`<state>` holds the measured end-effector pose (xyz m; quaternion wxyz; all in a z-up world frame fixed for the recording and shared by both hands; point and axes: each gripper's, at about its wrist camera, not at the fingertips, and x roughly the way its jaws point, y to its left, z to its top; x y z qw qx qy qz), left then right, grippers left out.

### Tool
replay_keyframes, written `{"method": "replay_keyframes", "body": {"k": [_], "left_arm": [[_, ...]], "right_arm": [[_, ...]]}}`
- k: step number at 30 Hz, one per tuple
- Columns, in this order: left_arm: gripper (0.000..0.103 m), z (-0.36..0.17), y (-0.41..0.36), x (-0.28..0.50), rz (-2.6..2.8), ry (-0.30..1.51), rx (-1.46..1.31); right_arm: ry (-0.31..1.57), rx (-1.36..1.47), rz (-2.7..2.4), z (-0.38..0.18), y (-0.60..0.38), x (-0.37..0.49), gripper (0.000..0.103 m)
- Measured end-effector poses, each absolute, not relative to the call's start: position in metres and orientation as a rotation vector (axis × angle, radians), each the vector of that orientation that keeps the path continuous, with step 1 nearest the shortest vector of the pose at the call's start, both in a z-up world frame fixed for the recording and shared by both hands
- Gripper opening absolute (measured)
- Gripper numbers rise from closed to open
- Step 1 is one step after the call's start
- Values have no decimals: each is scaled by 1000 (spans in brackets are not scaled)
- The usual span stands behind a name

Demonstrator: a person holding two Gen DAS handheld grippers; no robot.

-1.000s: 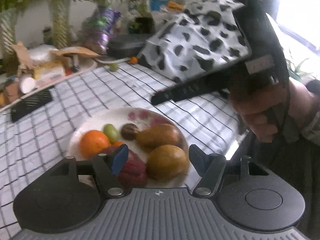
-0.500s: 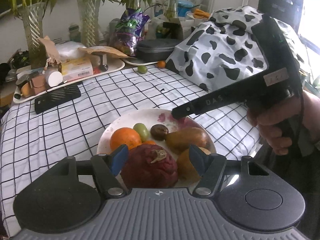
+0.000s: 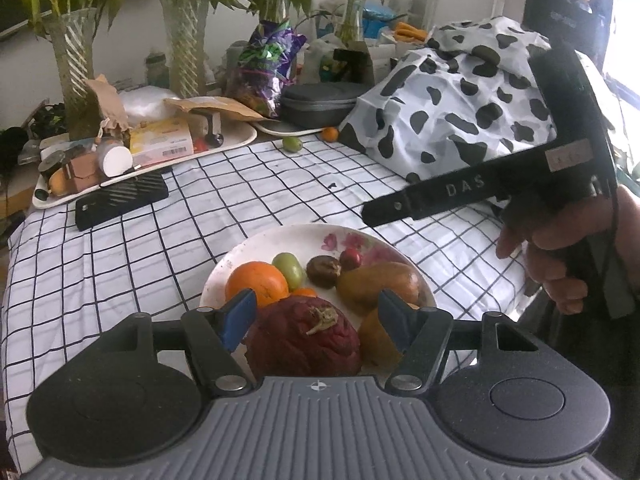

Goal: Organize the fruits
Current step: 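Lower the red fruit onto the plate and open the right tool, then grasp the second green lime with the left tool while the right tool approaches the small orange fruit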

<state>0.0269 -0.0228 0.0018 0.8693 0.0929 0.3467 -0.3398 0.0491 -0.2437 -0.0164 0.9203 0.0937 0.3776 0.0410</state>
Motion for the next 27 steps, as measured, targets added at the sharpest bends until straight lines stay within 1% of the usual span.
{"method": "replay_keyframes", "body": {"k": [13, 19, 27], "left_arm": [[66, 6, -42, 54, -674, 680, 222], [65, 4, -57, 85, -671, 670, 240], [65, -8, -80, 144, -660, 689, 296]], "right_arm": [[751, 108, -42, -21, -262, 51, 103], [728, 52, -106, -25, -279, 64, 103], [681, -7, -127, -27, -297, 97, 103]]}}
